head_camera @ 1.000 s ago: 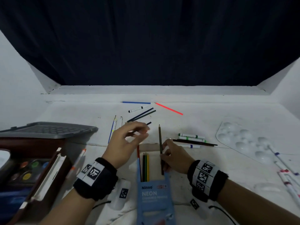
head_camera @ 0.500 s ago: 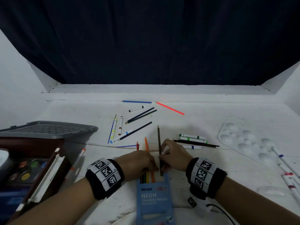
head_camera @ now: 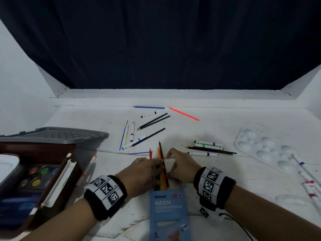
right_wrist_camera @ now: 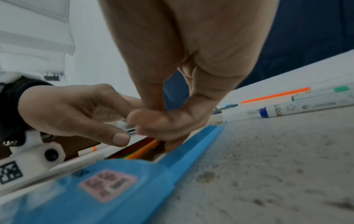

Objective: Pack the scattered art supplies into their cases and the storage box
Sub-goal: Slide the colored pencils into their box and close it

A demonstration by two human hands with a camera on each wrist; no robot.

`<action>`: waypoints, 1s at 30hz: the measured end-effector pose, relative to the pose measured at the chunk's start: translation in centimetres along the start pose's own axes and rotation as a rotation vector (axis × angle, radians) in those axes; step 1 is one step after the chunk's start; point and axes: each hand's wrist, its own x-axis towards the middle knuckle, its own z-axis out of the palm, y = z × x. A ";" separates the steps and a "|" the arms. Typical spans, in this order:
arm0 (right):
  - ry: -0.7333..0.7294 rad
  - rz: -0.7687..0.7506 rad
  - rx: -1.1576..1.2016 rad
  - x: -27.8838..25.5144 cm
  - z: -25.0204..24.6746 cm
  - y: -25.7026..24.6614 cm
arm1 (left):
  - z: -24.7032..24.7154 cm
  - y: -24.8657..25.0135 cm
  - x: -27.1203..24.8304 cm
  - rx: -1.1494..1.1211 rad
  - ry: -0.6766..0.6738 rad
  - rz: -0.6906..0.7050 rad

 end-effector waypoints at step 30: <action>-0.029 -0.330 -0.362 -4.1 1.7 -0.3 | -0.5 0.3 -1.7 -0.051 -0.154 -0.237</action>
